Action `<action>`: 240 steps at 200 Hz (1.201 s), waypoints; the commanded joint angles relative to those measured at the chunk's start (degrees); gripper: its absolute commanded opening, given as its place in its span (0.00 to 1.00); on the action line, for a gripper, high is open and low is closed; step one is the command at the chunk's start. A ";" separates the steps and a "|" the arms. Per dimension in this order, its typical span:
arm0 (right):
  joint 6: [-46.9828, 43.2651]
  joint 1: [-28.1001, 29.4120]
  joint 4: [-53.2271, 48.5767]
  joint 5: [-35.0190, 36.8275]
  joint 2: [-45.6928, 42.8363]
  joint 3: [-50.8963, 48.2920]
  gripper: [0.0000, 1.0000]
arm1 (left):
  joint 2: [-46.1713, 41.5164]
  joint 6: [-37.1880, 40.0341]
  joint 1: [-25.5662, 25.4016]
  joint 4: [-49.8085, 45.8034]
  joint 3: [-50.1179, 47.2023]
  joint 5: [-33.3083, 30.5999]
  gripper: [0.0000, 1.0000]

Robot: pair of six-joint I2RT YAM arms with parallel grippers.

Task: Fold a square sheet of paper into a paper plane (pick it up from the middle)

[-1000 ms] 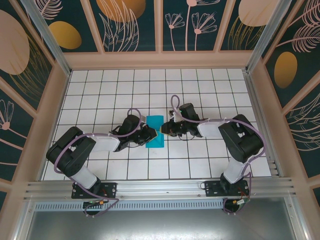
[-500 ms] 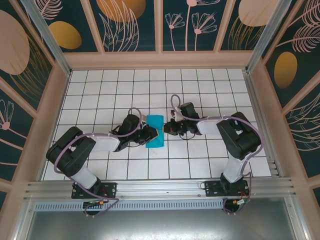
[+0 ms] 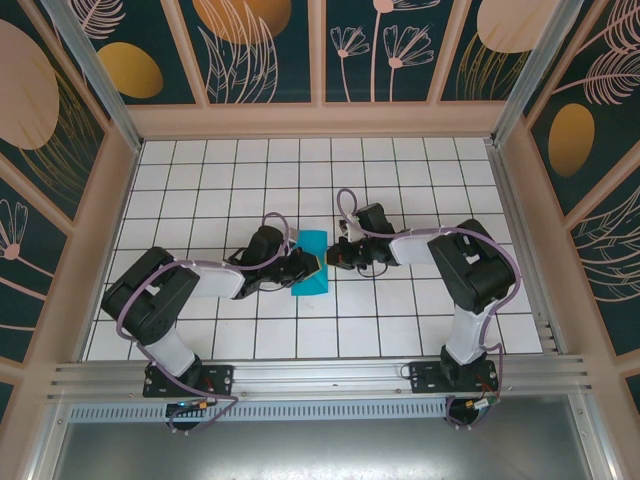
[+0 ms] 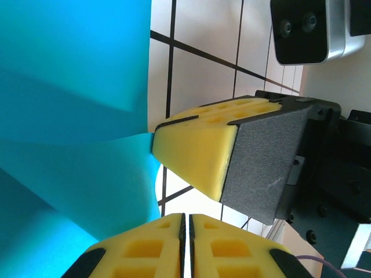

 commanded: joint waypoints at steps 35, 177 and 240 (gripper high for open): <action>-2.22 -0.12 -1.63 -0.06 1.65 1.58 0.02 | 1.75 1.58 0.24 0.20 1.43 1.59 0.14; -2.87 -0.17 -2.40 1.08 2.05 2.17 0.02 | 4.59 0.75 0.27 2.41 0.98 2.39 0.14; -3.36 -0.15 -1.40 1.59 -0.06 1.64 0.01 | 4.59 0.70 0.27 2.50 1.05 2.36 0.14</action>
